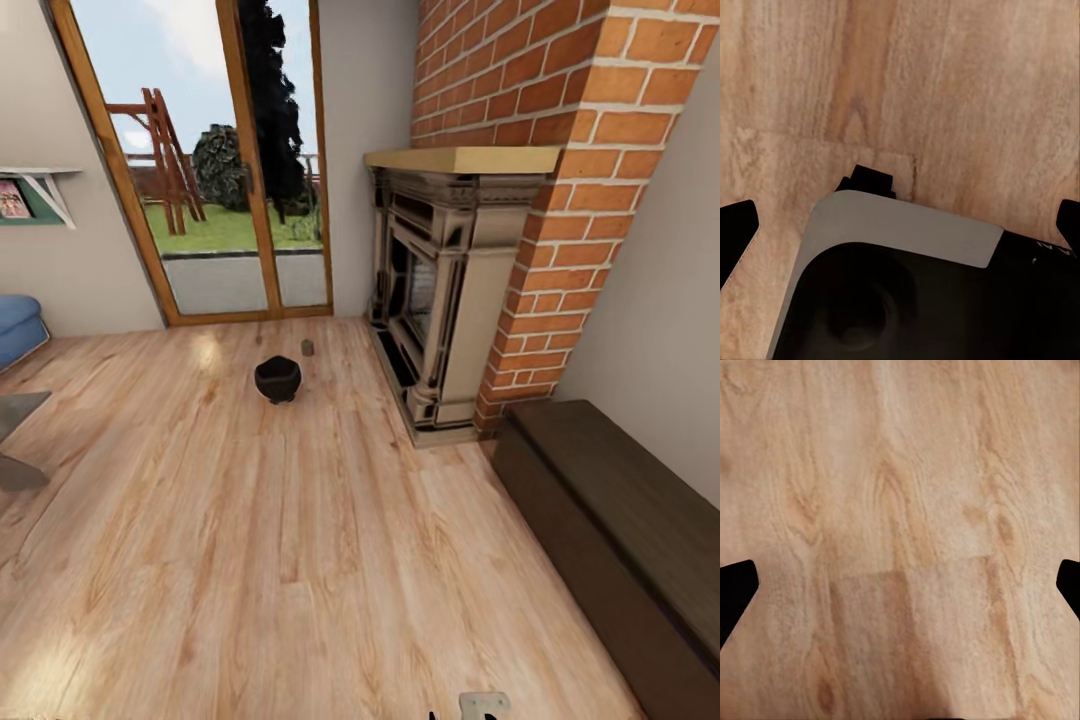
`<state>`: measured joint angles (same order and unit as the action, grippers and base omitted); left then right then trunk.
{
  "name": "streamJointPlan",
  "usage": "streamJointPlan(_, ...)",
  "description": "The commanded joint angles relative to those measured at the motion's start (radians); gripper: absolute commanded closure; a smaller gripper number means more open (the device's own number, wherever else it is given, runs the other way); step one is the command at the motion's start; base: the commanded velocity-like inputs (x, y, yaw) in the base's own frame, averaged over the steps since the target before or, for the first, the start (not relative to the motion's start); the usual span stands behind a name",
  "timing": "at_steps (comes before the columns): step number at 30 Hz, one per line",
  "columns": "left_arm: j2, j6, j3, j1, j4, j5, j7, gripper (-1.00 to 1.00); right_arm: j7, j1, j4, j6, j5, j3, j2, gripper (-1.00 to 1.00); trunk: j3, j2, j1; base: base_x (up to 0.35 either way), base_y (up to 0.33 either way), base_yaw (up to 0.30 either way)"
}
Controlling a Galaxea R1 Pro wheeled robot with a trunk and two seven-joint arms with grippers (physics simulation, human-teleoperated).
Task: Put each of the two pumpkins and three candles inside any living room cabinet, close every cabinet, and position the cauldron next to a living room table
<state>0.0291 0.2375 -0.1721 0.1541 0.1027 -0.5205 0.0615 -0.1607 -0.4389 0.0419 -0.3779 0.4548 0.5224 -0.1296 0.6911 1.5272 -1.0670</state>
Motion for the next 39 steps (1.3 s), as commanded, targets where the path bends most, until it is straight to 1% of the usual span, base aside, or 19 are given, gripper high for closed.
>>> streamJointPlan(1,0.0,0.003,-0.008,0.001,-0.001,-0.01,0.004,-1.0,-0.002,-0.001,0.004,-0.006,0.007,0.008,-0.001,-1.0,0.001,0.0,0.0,0.301,0.092,0.276)
streamJointPlan(6,0.004,0.003,-0.015,0.008,0.008,-0.008,-0.001,-1.0,-0.001,-0.001,0.004,-0.006,0.007,0.008,-0.001,-1.0,0.001,0.0,0.0,0.328,0.03,0.125)
streamJointPlan(8,0.008,0.003,-0.016,0.021,0.021,-0.007,-0.033,-1.0,-0.001,-0.001,0.004,-0.007,0.008,0.008,-0.001,-1.0,0.001,0.0,0.0,0.339,0.006,0.024)
streamJointPlan(11,0.003,0.002,-0.017,0.034,0.058,0.001,-0.107,-1.0,0.0,-0.001,0.004,-0.006,0.009,0.008,-0.001,-1.0,0.001,0.0,0.0,0.341,0.002,0.009)
streamJointPlan(12,0.002,0.002,-0.017,0.035,0.06,0.002,-0.112,-1.0,-0.001,-0.001,0.004,-0.005,0.009,0.008,-0.001,-1.0,0.001,0.0,0.0,0.342,0.0,0.002)
streamJointPlan(18,-0.001,0.002,-0.017,0.036,0.058,-0.005,-0.119,-1.0,-0.002,-0.001,0.003,-0.011,0.016,0.007,-0.001,-1.0,0.001,0.0,0.0,0.342,0.0,0.001)
streamJointPlan(22,-0.003,-0.003,-0.015,0.036,0.062,-0.013,-0.12,-1.0,-0.002,-0.001,0.004,-0.042,0.019,0.007,-0.001,-1.0,0.001,0.0,0.0,0.342,0.0,0.0)
streamJointPlan(25,-0.022,0.002,-0.014,0.035,0.056,-0.011,-0.12,-1.0,-0.002,-0.001,0.004,-0.047,0.019,0.006,0.0,-1.0,0.001,0.0,0.0,0.342,0.019,0.0)
streamJointPlan(29,-0.029,0.005,-0.01,0.035,0.053,-0.012,-0.12,-1.0,-0.002,-0.001,0.006,-0.048,0.019,0.007,0.002,-1.0,0.001,0.0,0.0,0.334,0.086,0.0)
streamJointPlan(39,-0.031,0.005,-0.009,0.035,0.052,-0.013,-0.12,-1.0,-0.002,-0.001,0.006,-0.049,0.019,0.007,0.002,-1.0,0.001,0.0,0.0,0.288,0.174,0.001)
